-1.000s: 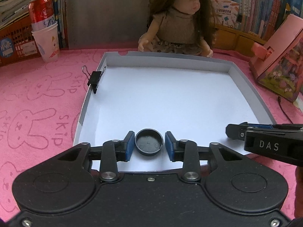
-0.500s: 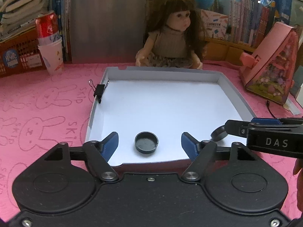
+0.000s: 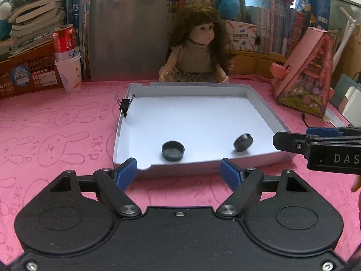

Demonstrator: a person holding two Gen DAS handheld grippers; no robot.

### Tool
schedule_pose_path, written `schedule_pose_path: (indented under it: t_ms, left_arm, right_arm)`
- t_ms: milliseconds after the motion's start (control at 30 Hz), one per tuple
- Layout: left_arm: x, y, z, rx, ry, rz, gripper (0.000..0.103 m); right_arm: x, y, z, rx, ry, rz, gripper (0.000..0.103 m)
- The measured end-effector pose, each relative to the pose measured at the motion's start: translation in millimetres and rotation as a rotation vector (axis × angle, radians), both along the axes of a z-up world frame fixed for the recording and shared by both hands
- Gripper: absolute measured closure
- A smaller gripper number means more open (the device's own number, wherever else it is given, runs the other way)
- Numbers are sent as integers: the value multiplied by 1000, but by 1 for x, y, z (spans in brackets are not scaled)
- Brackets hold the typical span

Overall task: Organize rigid objects
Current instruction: 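Open the left gripper dropping the container into the tray while the right releases the disc, then move both grippers back to the table toward the remaining black lid disc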

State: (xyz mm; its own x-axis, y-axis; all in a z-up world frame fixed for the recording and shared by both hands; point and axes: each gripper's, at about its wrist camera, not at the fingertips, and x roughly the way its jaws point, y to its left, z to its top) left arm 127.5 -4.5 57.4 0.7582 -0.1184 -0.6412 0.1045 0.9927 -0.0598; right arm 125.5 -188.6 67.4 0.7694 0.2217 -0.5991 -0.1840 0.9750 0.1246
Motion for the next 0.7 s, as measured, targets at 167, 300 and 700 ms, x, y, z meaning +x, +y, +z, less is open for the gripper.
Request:
schedule_pose_path:
  t_ms: [167, 300, 700]
  left_arm:
    - [-25, 4, 1, -12, -16, -6, 22]
    - [-46, 11, -1, -32, -28, -2, 22]
    - [-98, 26, -12, -13, -71, 22, 21]
  right_arm:
    - [-22, 2, 0, -24, -43, 19, 15]
    - [-40, 2, -3, -33, -76, 36, 14]
    - [-87, -9, -24, -56, -146, 31, 13]
